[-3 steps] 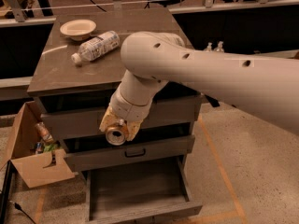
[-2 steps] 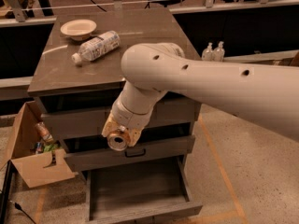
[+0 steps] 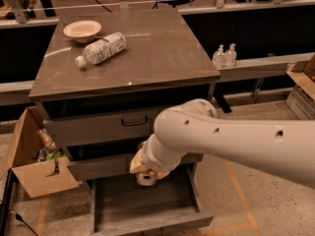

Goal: Place orange can into bottom drawer

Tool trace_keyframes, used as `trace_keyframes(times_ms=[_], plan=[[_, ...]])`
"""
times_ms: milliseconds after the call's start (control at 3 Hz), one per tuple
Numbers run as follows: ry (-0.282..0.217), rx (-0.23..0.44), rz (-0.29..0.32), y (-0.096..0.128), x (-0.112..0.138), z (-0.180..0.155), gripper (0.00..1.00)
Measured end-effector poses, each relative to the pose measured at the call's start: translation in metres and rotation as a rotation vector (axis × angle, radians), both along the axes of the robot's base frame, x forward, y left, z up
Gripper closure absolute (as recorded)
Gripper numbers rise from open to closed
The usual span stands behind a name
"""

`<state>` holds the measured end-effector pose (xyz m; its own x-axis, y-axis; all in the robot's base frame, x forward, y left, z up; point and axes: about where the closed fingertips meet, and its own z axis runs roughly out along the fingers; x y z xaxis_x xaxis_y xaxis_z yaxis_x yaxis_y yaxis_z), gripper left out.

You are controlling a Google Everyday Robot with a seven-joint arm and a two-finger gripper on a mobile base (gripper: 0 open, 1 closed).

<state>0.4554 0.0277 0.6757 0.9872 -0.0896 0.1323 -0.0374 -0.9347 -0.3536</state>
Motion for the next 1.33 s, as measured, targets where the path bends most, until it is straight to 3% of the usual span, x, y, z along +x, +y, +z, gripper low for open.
trace_keyframes(times_ms=[333, 667, 1000, 1333], plan=[[-0.044, 0.009, 0.041, -0.016, 0.000, -0.048, 1.00], [-0.064, 0.065, 0.053, -0.020, 0.013, -0.096, 1.00], [-0.032, 0.083, 0.045, -0.020, 0.018, -0.162, 1.00], [-0.032, 0.083, 0.045, -0.020, 0.018, -0.162, 1.00]])
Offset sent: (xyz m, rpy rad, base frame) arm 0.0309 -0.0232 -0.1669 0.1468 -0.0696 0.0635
